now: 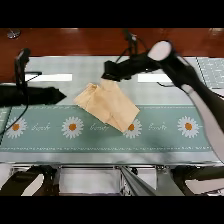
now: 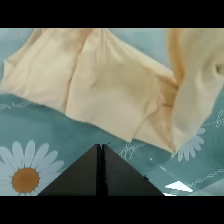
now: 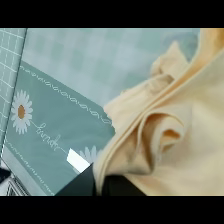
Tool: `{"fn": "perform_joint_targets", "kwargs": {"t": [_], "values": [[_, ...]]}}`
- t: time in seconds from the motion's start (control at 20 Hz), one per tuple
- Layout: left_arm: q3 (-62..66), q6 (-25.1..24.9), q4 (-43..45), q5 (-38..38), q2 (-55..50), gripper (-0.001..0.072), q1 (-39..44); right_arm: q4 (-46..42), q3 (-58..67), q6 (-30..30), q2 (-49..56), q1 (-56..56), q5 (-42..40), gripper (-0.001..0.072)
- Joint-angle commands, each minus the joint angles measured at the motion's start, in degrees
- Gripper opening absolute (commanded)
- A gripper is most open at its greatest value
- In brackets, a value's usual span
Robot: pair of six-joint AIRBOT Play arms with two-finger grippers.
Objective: Fold the shirts.
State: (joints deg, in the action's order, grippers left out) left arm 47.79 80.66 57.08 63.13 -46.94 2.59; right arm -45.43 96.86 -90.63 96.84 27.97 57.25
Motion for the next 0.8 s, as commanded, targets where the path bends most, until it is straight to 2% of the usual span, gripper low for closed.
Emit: {"fn": "perform_joint_targets", "kwargs": {"t": [0.0,0.15,0.2,0.25,0.3,0.45,0.5,0.6,0.7,0.75], "values": [[-11.06,-0.04,-1.68,-2.14,5.86,0.0019,-0.02,0.11,17.14,-4.15,16.52,4.33,0.48,0.0031],[-12.83,-0.09,-1.81,-5.16,4.74,0.0019,-0.02,3.15,20.39,-6.21,22.32,5.84,2.21,0.004],[-12.83,-0.09,-1.84,-6.62,4.28,0.0019,-0.04,3.61,20.39,-6.29,23.17,6.14,4.15,0.0223],[-12.81,-0.07,-1.84,-7.93,3.91,0.002,-0.09,3.58,20.39,-6.16,23.41,6.14,7.28,0.0509],[-12.81,-0.07,-1.81,-9.31,3.54,0.0019,-0.09,3.58,20.39,-5.01,23.04,5.51,10.73,0.0627],[-12.79,-0.07,-1.79,-13.29,2.23,0.002,-0.22,2.4,20.39,-2.05,17.07,-0.98,24.35,0.0627],[-12.76,-0.07,-1.79,-13.94,1.86,0.002,-0.28,-0.17,20.39,-1.88,13.55,-3.91,27.91,0.0626],[-12.76,-0.07,-1.77,-14.1,1.18,0.002,-0.33,-11.8,19.37,-1.68,3.91,-9.22,32.85,0.0626],[-12.76,-0.07,-1.77,-14.1,0.83,0.0019,-0.31,-25.81,9.38,-2.16,-8.9,-12.13,30.29,0.0627],[-12.76,-0.09,-1.77,-14.12,0.76,0.002,-0.33,-30.34,-0.79,-4.81,-16.46,-12.94,24.41,0.0627]]}}
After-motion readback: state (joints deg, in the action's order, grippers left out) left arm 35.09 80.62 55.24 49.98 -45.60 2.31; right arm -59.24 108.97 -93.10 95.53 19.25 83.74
